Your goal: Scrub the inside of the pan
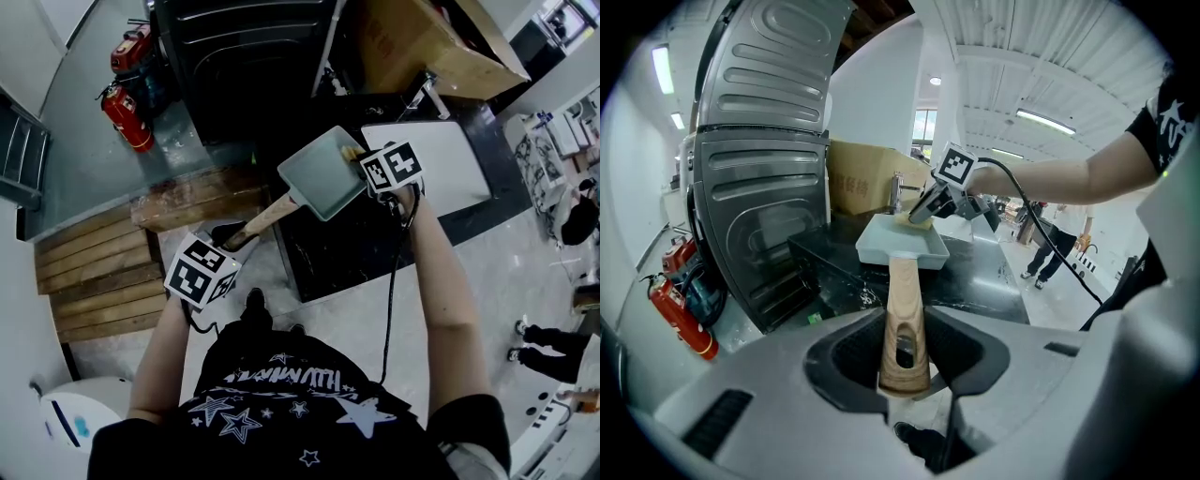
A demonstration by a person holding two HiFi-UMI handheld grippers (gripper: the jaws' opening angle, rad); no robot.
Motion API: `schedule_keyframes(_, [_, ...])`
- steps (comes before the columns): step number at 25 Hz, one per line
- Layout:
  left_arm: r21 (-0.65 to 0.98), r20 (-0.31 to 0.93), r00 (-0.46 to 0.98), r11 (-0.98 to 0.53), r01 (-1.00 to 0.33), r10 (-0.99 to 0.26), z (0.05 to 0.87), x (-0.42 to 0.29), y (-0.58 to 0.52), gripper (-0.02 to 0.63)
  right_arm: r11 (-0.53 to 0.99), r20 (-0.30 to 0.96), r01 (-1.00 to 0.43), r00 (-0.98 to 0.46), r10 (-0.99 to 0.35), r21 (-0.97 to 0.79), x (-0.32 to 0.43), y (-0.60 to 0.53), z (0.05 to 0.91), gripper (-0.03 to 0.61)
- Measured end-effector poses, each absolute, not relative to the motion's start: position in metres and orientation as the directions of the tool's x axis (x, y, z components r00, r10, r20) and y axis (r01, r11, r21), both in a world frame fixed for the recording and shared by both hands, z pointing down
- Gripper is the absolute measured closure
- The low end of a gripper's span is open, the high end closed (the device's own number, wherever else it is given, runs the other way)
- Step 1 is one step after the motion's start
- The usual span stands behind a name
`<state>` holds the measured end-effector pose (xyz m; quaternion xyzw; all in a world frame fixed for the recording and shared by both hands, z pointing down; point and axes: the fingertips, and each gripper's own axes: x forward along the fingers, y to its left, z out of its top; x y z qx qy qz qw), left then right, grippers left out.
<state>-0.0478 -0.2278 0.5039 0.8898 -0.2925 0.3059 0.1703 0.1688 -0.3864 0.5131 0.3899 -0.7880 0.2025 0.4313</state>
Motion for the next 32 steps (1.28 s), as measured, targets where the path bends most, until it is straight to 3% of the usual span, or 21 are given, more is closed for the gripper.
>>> schedule_keyframes(19, [0.125, 0.64, 0.638, -0.762, -0.636, -0.428, 0.504, -0.049, -0.229, 0.479, 0.665, 0.861, -0.744, -0.3, -0.411, 0.058, 0.158, -0.376, 0.538, 0.509])
schedule_keyframes(32, [0.116, 0.646, 0.623, -0.75, -0.651, -0.441, 0.503, -0.049, -0.23, 0.479, 0.706, 0.852, -0.708, -0.377, -0.364, -0.011, 0.114, -0.337, 0.536, 0.509])
